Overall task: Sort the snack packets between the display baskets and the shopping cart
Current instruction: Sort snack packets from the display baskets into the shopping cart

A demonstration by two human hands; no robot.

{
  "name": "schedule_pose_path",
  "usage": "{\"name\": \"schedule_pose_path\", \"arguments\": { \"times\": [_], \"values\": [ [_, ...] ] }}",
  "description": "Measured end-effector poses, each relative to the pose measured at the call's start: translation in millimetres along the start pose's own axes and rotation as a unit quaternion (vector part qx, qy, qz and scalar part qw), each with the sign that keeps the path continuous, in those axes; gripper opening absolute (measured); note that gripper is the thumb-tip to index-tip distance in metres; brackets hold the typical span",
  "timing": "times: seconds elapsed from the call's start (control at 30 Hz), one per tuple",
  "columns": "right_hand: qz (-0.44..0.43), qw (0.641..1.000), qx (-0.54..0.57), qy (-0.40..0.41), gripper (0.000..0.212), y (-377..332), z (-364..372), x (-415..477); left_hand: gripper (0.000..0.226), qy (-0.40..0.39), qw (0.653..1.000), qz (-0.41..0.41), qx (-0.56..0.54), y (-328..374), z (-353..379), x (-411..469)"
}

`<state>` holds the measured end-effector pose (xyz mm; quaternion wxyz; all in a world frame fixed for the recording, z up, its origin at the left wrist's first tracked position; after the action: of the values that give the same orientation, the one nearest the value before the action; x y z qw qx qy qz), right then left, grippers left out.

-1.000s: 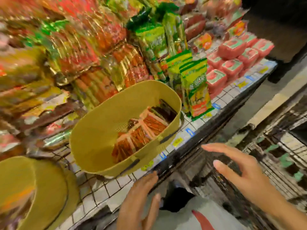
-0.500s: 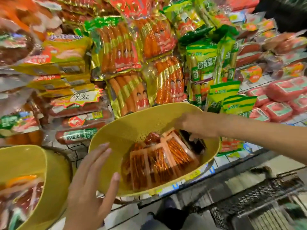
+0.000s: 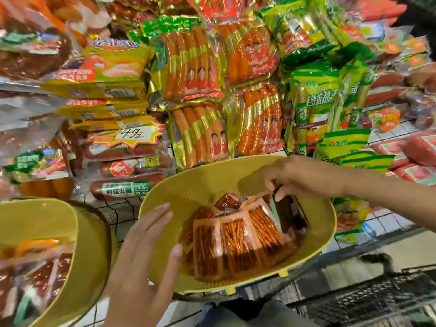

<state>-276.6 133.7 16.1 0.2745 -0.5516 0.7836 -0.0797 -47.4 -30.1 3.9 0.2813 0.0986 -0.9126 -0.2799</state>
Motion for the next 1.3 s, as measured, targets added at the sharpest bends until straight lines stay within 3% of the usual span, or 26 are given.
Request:
{"name": "schedule_pose_path", "arguments": {
  "times": [0.07,0.13,0.17,0.23,0.27,0.3,0.4,0.53,0.6,0.73,0.83,0.9,0.97,1.03,1.1,1.2,1.23,1.3],
  "values": [
    [-0.037,0.986,0.107,0.122,0.012,-12,-18,-17,0.034,-0.004,0.994,-0.056,-0.096,17,4,4],
    [-0.076,0.943,0.180,0.271,0.013,-26,-28,-36,0.048,-0.074,0.945,-0.197,-0.251,32,19,13],
    [-0.094,0.920,0.173,0.338,0.014,-37,-25,-44,0.058,-0.143,0.888,-0.281,-0.334,37,33,15],
    [-0.123,0.895,0.107,0.415,0.016,-64,-8,-52,0.065,-0.268,0.714,-0.409,-0.500,49,58,18],
    [-0.139,0.892,0.082,0.422,0.017,-75,3,-54,0.062,-0.278,0.659,-0.432,-0.549,53,64,21],
    [-0.157,0.893,0.073,0.414,0.016,-82,14,-55,0.056,-0.266,0.642,-0.425,-0.580,52,68,25],
    [-0.181,0.913,0.148,0.333,0.009,-85,34,-54,0.033,-0.216,0.659,-0.389,-0.606,47,71,30],
    [-0.129,0.913,0.262,0.285,0.011,-69,32,-59,0.047,-0.218,0.721,-0.365,-0.547,41,74,30],
    [-0.097,0.916,0.249,0.300,0.018,-58,22,-61,0.047,-0.211,0.731,-0.364,-0.537,38,73,30],
    [-0.129,0.969,0.071,0.198,0.046,-60,20,-53,0.040,-0.211,0.657,-0.408,-0.598,33,72,25],
    [-0.178,0.972,0.030,0.148,0.055,-67,24,-45,0.038,-0.215,0.632,-0.433,-0.606,30,71,21],
    [-0.198,0.953,0.066,0.220,0.030,-71,16,-41,0.038,-0.228,0.674,-0.420,-0.563,30,66,22],
    [-0.177,0.917,0.176,0.312,0.013,-68,-1,-41,0.043,-0.239,0.768,-0.389,-0.449,29,59,23],
    [-0.120,0.880,0.312,0.337,0.010,-63,-18,-37,0.054,-0.185,0.841,-0.359,-0.361,29,48,30],
    [-0.067,0.851,0.431,0.294,0.008,-60,-25,-22,0.044,-0.173,0.868,-0.313,-0.345,34,41,40],
    [0.018,0.822,0.538,0.184,0.017,-48,-21,8,0.030,-0.182,0.873,-0.259,-0.371,34,48,50],
    [0.032,0.834,0.525,0.164,0.019,-43,-20,14,0.027,-0.171,0.870,-0.267,-0.378,30,49,50],
    [0.030,0.930,0.333,0.153,0.023,-27,-19,15,0.031,-0.137,0.864,-0.290,-0.387,16,50,45]
  ]
}}
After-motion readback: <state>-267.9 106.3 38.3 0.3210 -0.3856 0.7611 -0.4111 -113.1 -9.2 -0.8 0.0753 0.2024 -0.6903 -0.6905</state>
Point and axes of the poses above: each hand's wrist, its own x-axis towards the middle knuckle, its own z-axis out of the palm, y = z × x, the point moved 4 cm from there along x, towards the middle knuckle, and after that the axes turned 5 degrees about x, right-handed, at the moved point
